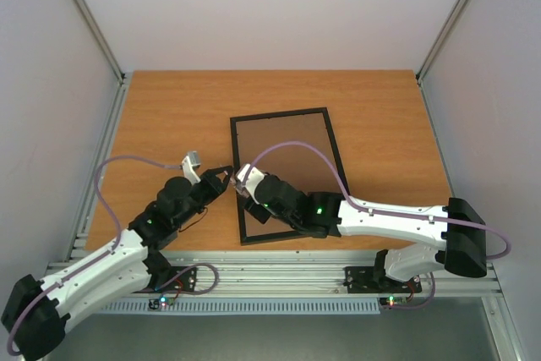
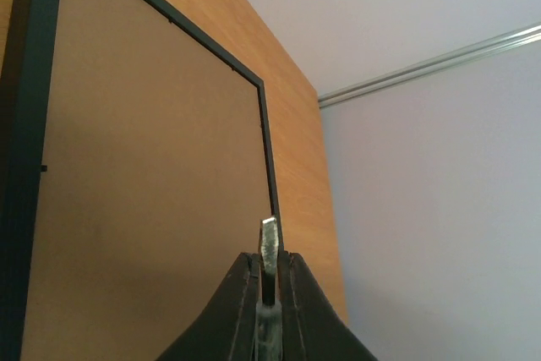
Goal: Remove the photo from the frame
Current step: Adjust the screwdriver.
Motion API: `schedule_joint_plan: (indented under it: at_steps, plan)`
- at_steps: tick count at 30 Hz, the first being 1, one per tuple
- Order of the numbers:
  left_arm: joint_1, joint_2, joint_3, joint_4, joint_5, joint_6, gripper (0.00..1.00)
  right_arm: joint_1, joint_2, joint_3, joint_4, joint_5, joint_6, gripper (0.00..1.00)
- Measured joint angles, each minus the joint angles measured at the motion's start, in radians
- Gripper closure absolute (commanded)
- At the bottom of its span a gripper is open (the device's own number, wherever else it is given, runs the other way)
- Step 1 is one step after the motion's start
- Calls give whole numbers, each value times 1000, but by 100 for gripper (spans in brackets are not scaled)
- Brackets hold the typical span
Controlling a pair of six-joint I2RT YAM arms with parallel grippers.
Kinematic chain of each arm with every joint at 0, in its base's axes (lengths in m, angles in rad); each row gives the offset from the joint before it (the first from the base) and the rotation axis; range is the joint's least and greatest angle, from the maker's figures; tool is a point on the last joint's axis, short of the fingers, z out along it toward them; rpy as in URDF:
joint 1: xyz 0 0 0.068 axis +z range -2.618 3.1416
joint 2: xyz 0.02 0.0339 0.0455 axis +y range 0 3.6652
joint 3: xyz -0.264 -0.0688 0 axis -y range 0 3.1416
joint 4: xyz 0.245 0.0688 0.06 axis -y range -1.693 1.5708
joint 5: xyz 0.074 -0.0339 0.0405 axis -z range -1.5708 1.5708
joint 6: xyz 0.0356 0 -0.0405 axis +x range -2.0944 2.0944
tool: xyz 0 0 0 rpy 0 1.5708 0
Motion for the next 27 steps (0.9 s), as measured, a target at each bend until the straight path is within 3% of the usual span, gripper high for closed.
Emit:
schedule_joint_plan:
  at_steps: [10, 18, 27]
  plan:
    - [-6, 48, 28, -38, -15, 74, 100, -8, 0, 2, -35, -8, 9, 43]
    - [-70, 105, 56, -37, -50, 77, 99, -45, 26, -9, 11, -69, 13, 44]
    - [-89, 106, 66, -37, -99, 55, 100, -50, 114, -25, 48, -57, 16, 55]
